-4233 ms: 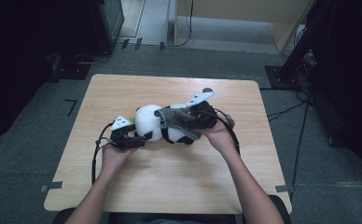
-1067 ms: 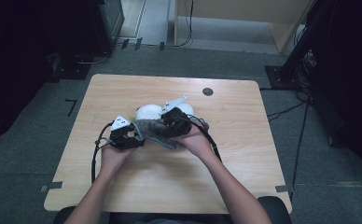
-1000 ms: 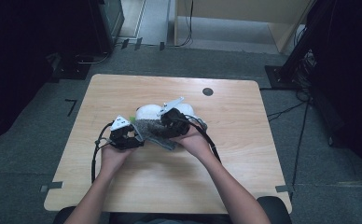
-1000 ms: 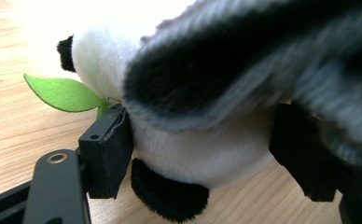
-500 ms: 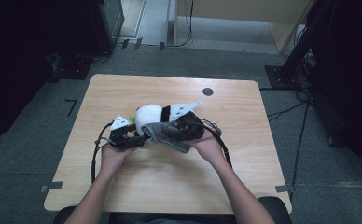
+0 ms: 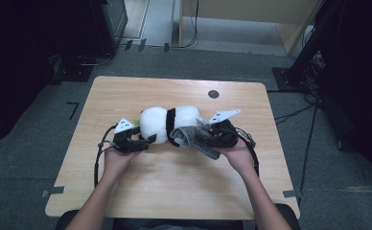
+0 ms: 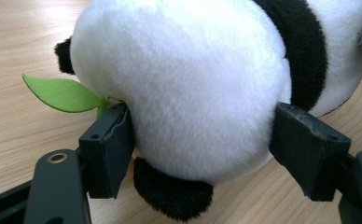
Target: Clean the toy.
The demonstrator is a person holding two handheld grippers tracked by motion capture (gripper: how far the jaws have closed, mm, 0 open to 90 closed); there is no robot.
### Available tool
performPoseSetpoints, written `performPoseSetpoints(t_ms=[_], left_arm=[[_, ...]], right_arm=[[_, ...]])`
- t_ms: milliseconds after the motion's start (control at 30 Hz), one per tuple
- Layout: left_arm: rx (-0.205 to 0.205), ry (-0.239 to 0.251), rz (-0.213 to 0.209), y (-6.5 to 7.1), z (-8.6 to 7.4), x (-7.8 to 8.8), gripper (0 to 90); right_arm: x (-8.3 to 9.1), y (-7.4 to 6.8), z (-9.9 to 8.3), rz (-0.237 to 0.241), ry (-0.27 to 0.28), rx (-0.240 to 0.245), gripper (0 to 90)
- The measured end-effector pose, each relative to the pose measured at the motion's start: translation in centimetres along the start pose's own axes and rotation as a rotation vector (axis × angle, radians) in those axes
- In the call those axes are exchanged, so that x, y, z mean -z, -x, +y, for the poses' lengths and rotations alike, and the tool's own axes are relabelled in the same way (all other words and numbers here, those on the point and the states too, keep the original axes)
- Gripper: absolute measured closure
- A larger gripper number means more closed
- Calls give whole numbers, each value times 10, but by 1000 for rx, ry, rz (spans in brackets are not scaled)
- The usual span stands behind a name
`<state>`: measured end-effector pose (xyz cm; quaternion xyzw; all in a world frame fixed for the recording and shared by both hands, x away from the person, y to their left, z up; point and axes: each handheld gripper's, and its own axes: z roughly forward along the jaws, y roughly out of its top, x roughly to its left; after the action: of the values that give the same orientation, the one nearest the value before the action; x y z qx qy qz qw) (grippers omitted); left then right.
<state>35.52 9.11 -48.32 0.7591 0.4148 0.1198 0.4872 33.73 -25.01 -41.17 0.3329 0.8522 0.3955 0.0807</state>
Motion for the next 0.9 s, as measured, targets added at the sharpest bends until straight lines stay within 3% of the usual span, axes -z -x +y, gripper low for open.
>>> performPoseSetpoints(t_ms=[167, 300, 667, 900], left_arm=[[1, -1, 1, 0, 0, 0, 241], [6, 1, 2, 1, 0, 0, 244], [-1, -3, 4, 1, 0, 1, 244], [-4, -5, 7, 1, -1, 1, 244]], right_arm=[[6, -2, 1, 35, 20, -22, 731], [1, -18, 17, 76, 50, 11, 731], [-57, -50, 69, 137, 1, 85, 731], [-88, -57, 77, 151, -63, 93, 729]])
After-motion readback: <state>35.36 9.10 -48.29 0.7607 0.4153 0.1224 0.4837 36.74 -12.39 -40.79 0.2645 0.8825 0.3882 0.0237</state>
